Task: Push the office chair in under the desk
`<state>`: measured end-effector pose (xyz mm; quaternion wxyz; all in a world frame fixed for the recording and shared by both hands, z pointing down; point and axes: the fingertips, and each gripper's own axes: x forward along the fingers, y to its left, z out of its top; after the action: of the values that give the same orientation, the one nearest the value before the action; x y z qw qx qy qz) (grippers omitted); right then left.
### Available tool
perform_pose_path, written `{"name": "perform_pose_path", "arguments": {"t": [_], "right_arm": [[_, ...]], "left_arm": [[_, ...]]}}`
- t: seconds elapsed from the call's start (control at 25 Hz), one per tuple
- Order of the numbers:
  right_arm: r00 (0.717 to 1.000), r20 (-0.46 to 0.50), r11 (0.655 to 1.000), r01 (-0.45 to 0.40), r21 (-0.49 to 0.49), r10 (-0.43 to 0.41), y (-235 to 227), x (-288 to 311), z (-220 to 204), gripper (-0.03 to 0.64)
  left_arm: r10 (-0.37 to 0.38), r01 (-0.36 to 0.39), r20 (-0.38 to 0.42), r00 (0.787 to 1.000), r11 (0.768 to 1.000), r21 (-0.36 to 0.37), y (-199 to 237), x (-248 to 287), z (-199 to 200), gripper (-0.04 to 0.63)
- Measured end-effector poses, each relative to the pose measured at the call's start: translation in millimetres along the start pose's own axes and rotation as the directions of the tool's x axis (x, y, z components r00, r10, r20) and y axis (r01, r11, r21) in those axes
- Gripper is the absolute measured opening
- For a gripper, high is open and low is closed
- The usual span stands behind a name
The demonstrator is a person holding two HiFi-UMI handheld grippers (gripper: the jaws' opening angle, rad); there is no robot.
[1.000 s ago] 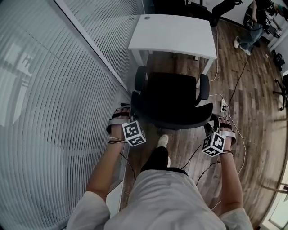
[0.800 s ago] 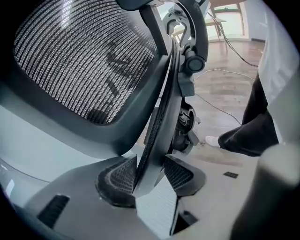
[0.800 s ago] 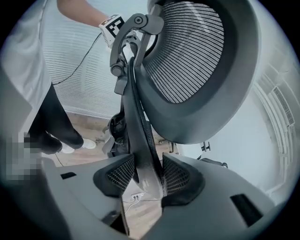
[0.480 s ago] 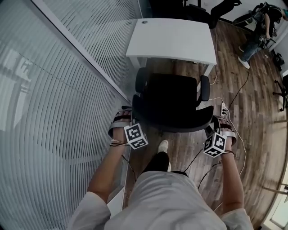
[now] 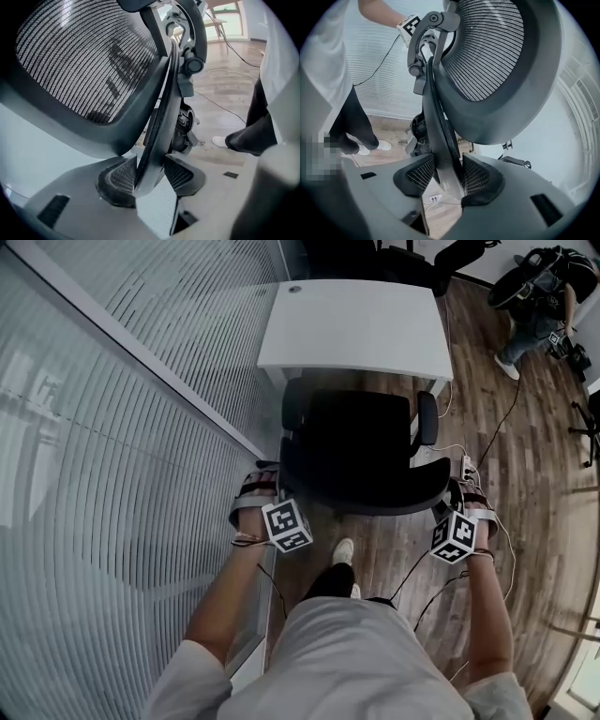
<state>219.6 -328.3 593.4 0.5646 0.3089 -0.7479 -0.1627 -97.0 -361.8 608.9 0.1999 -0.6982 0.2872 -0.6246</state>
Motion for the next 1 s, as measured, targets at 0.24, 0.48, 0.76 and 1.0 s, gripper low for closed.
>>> {"name": "perform_pose_path", "arguments": {"t": [0.24,0.48,0.76,1.0], "right_arm": [[1.000,-0.014,1.000,-0.006,0.004,0.006,-14,18,0,0.201],[1.000,-0.029,1.000,-0.007,0.018,0.007,-30,32,-2,0.201],[0.999,-0.033,1.000,0.010,0.028,-0.009,-45,43,7,0.202],[0.999,-0.032,0.999,0.016,0.032,-0.015,-58,51,9,0.202]], "left_arm": [[0.002,-0.002,0.008,1.000,1.000,0.005,11,14,1,0.198],[0.004,-0.004,0.023,1.000,1.000,0.007,26,30,7,0.198],[0.011,-0.012,0.023,1.000,1.000,0.012,47,41,4,0.198],[0.014,-0.015,0.026,1.000,1.000,0.014,59,50,5,0.198]]}}
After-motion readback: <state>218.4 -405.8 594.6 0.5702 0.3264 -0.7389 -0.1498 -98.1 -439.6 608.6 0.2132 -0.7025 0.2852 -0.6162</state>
